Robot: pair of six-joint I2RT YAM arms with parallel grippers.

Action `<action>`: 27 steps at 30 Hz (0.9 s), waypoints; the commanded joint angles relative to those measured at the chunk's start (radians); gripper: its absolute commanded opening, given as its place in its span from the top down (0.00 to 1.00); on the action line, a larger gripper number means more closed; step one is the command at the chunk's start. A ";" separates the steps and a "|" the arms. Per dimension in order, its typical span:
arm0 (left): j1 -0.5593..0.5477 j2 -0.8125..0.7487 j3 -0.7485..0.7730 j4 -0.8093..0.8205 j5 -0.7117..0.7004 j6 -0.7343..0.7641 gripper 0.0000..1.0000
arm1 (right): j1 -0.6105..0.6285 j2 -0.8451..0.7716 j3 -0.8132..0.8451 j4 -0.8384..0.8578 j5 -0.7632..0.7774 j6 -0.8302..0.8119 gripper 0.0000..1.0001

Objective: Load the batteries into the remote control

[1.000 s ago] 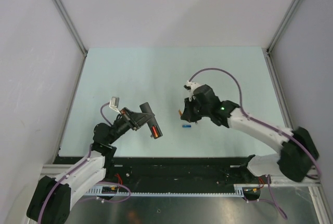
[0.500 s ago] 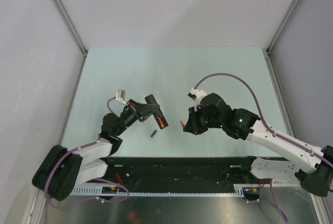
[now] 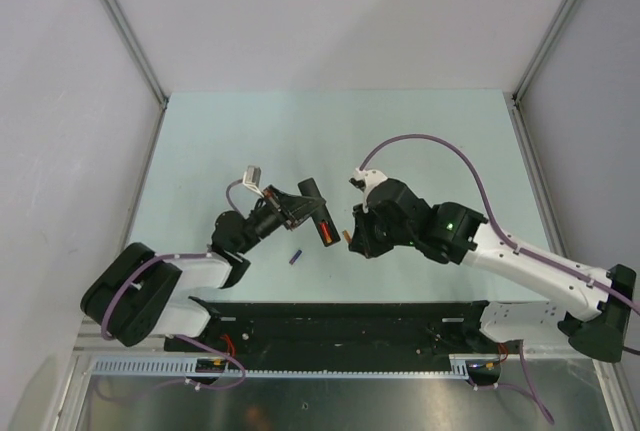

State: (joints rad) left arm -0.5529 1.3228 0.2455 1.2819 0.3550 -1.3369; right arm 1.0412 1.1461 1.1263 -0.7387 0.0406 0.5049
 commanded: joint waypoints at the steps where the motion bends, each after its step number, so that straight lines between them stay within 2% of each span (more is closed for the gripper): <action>1: -0.038 0.029 0.038 0.076 -0.021 -0.022 1.00 | 0.006 0.043 0.070 -0.014 0.015 0.011 1.00; 14: -0.081 0.081 0.040 0.076 -0.059 -0.027 1.00 | 0.000 0.148 0.132 -0.070 -0.076 0.075 1.00; 27: -0.101 0.147 0.025 0.117 -0.097 -0.079 1.00 | -0.066 0.205 0.161 -0.151 -0.148 0.089 1.00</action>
State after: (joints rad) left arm -0.6426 1.4448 0.2512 1.2987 0.2783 -1.3804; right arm 0.9894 1.3426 1.2350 -0.8482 -0.0799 0.5877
